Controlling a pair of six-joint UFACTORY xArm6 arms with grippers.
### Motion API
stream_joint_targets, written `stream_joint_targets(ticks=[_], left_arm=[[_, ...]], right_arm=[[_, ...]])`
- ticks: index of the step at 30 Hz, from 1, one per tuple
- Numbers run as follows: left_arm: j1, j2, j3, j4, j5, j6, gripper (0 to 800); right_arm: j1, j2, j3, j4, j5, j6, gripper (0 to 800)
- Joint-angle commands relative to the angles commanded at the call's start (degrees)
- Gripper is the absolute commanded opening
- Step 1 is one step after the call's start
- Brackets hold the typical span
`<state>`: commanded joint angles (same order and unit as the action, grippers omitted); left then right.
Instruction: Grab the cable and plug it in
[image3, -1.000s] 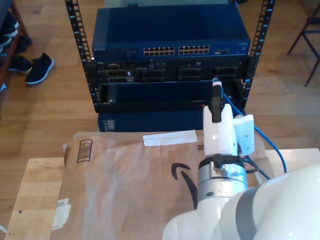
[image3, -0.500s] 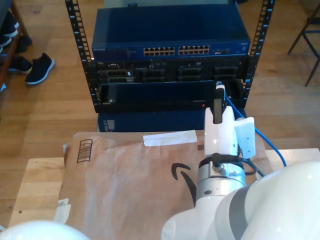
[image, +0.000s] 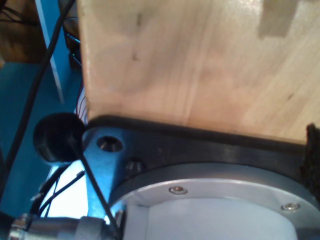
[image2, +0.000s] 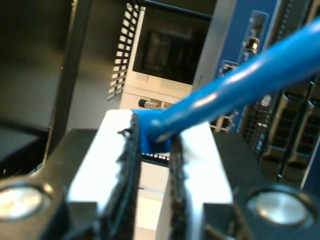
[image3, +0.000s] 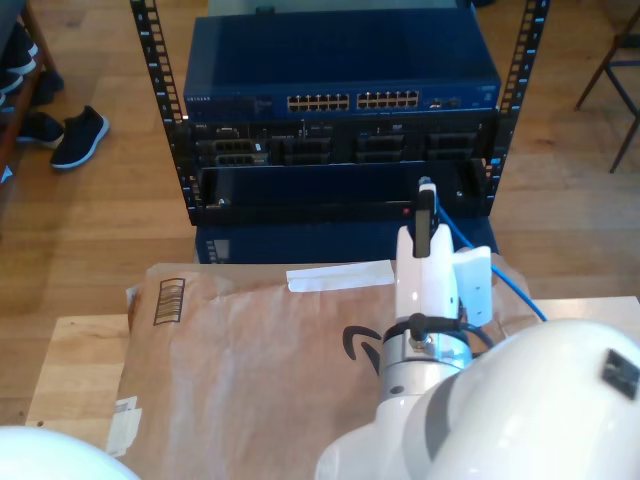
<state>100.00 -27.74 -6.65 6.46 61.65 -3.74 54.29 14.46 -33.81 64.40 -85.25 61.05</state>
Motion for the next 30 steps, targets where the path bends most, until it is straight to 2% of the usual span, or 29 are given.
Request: stream_joint_targets(ticks=[8,16,22,24,30], left_arm=[[-0.09,0.00,0.00,0.00,0.00,0.00,800],[-0.09,0.00,0.00,0.00,0.00,0.00,800],[-0.09,0.00,0.00,0.00,0.00,0.00,800],[-0.09,0.00,0.00,0.00,0.00,0.00,800],[-0.09,0.00,0.00,0.00,0.00,0.00,800]], right_arm=[[0.00,4.13,-8.09,0.09,-2.02,2.64,0],[-1.93,12.75,-16.62,0.00,-1.49,2.73,0],[-3.60,10.90,-19.96,-0.44,2.64,2.37,0],[-3.60,9.14,-18.37,-0.44,5.36,2.37,0],[-5.01,9.14,-19.16,-0.35,10.11,2.29,0]])
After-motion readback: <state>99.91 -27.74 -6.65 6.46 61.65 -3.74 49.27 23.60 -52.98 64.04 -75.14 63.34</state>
